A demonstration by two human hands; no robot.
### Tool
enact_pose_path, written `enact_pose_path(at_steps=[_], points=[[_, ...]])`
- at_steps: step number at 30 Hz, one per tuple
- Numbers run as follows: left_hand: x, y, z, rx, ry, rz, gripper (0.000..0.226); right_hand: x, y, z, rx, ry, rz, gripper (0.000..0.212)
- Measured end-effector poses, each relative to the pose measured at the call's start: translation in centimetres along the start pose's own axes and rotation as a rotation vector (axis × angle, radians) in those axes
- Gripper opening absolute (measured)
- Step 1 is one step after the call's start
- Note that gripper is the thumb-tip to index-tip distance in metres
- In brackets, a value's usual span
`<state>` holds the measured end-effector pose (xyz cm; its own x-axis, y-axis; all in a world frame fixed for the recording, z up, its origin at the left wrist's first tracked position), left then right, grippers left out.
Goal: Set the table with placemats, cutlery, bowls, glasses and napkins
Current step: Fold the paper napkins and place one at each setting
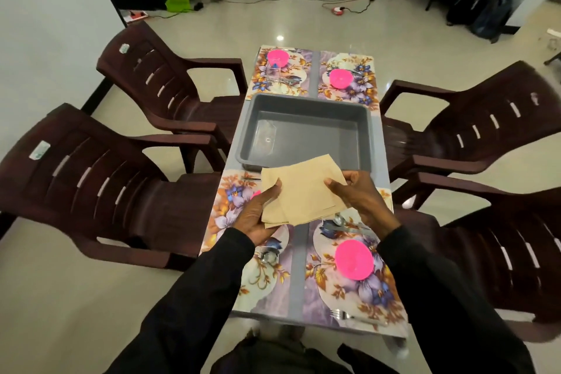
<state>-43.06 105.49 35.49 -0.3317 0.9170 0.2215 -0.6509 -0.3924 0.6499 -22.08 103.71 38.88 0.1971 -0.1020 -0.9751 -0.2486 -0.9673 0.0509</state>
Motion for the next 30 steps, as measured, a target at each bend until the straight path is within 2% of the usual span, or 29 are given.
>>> enact_pose_path(at_steps=[4, 11, 17, 25, 30], points=[[-1.5, 0.5, -1.5, -0.003, -0.069, -0.029, 0.032, 0.2, 2.4, -0.5, 0.016, 0.087, -0.016, 0.023], [-2.9, 1.2, -3.8, 0.058, -0.185, -0.016, 0.041, 1.3, 7.2, -3.6, 0.2, 0.211, -0.011, 0.011], [-4.6, 1.8, -4.9, 0.06, -0.214, -0.052, 0.033, 2.9, 11.6, -7.9, 0.341, 0.216, 0.058, 0.016], [-6.9, 0.3, -4.0, 0.095, -0.184, -0.098, 0.038, 4.3, 13.9, -12.4, 0.384, 0.032, 0.082, 0.028], [-8.3, -0.5, -1.8, 0.073, -0.114, -0.079, 0.041, 2.0, 12.4, -12.0, 0.27, -0.238, 0.03, 0.035]])
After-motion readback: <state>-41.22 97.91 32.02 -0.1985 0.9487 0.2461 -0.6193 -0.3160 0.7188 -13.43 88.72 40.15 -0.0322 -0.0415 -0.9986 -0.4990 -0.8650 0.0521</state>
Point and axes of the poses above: each hand's wrist, its own y-axis away from the middle knuckle, its own z-axis out of the palm, x = y × z, the point moved 6 cm from there along -y, towards the middle knuckle, and after that the axes turned 15 degrees about -z, right-handed, at the moved point
